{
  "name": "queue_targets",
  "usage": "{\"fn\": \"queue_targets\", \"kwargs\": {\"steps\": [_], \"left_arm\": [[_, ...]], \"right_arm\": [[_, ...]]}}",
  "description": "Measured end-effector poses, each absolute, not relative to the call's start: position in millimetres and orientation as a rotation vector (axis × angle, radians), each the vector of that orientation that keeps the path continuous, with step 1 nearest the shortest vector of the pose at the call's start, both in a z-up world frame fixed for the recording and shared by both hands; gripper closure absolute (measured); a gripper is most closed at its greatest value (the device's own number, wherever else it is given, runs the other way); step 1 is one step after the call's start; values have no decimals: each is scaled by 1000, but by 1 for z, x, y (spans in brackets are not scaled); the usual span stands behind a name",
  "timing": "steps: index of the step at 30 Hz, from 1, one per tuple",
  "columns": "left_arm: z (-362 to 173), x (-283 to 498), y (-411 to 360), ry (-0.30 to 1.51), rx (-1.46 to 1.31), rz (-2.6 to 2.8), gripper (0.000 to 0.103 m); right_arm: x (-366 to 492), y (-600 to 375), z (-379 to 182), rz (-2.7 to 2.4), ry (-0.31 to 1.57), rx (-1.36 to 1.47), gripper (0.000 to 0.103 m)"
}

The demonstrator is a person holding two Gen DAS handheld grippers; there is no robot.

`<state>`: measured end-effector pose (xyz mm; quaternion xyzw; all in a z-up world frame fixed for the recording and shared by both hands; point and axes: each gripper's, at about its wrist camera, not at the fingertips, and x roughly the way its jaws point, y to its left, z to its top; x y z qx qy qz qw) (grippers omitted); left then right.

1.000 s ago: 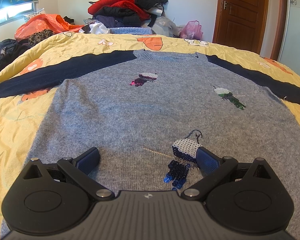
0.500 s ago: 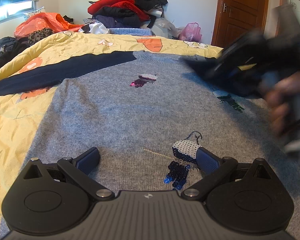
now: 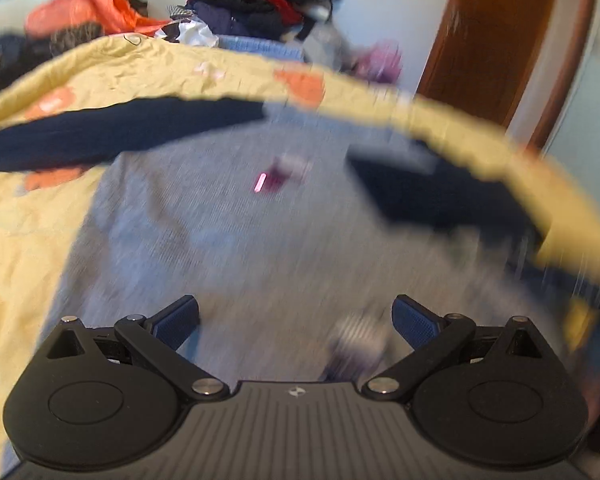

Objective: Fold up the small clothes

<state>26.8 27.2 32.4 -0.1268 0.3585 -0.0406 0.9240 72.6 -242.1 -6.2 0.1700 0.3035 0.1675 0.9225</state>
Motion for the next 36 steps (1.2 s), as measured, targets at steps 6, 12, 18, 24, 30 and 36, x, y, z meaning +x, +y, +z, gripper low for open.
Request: {"fn": "queue_targets", "kwargs": {"steps": [6,12,18,24,30,36], "left_arm": [[45,117,30,780,-570,-309,0],[14,176,2,911,-656,-312,11],[12,186,-20,909,-457,-240,91],[42,175,-19,801,-254,-220,97],[57,172,34,759,-241,-101,97],[32,161,84,824,-261,1,97]], "right_arm": [[65,-255,-20,370,606,437,16],[62,-257,-22,401,601,443,12],[63,-265,-24,422,594,512,11],[65,-263,-23,435,595,506,7],[64,-263,-23,435,596,505,7],[64,-261,-22,432,598,488,7]]}}
